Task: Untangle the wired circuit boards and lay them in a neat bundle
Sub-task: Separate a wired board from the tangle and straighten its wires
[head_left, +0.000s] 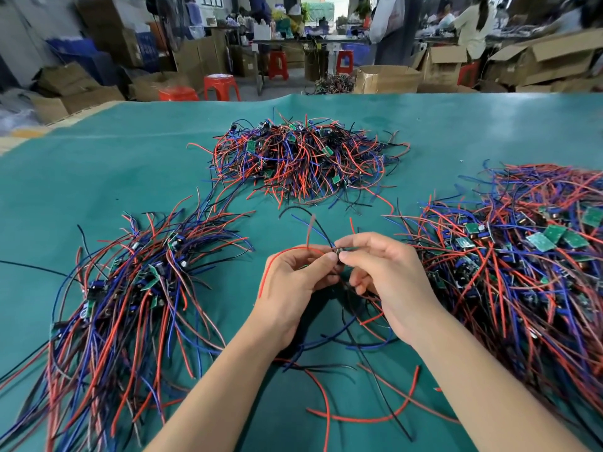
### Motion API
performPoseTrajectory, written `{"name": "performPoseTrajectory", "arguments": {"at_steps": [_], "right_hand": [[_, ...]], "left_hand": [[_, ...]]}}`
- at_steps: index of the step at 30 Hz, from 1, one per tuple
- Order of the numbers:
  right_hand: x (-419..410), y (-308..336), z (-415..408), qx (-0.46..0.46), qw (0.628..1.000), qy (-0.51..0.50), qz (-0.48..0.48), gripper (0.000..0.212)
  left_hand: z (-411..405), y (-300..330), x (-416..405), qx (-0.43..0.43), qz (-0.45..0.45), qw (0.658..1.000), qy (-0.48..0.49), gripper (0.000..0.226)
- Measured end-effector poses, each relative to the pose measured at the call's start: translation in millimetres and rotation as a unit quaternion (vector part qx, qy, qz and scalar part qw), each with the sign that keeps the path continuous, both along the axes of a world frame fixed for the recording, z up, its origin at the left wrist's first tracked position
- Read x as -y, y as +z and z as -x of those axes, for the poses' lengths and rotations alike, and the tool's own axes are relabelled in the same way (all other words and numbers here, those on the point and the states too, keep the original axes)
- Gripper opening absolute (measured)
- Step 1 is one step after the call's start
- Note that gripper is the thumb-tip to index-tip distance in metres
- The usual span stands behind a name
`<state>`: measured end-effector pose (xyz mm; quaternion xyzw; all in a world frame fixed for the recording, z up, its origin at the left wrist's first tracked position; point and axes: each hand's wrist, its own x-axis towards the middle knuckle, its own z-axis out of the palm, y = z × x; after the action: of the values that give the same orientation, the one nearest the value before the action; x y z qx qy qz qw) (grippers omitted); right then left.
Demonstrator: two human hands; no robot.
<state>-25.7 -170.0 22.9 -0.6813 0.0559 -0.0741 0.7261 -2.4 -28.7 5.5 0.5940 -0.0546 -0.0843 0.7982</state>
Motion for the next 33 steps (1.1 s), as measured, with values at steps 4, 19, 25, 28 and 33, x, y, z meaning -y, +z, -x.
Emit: {"name": "performPoseTrajectory", "arguments": {"at_steps": [4, 19, 25, 28, 33], "right_hand": [[0.4, -0.3, 0.9, -0.001, 1.000, 0.004, 0.006, 0.016], [-1.2, 0.8, 0.1, -0.022, 1.000, 0.016, 0.009, 0.024], [0.3, -0.5, -0.7, -0.017, 1.000, 0.020, -0.009, 0.024], [1.5, -1.8, -1.4, -0.004, 1.000, 0.011, -0.027, 0.019], [0.6, -5.8, -2.6, 0.007, 0.999, -0.026, -0.039, 0.008]], "left_hand": [[2.8, 1.5, 0.0, 0.024, -0.034, 0.999, 0.001, 0.009], [0.3, -0.7, -2.0, 0.035, -0.043, 0.998, 0.027, 0.011], [-0.4, 0.4, -1.7, 0.028, -0.010, 1.000, 0.008, 0.014], [-1.2, 1.1, -2.3, 0.016, 0.005, 1.000, 0.020, 0.012], [-1.5, 3.9, -1.6, 0.006, 0.046, 0.998, 0.032, 0.012]]}}
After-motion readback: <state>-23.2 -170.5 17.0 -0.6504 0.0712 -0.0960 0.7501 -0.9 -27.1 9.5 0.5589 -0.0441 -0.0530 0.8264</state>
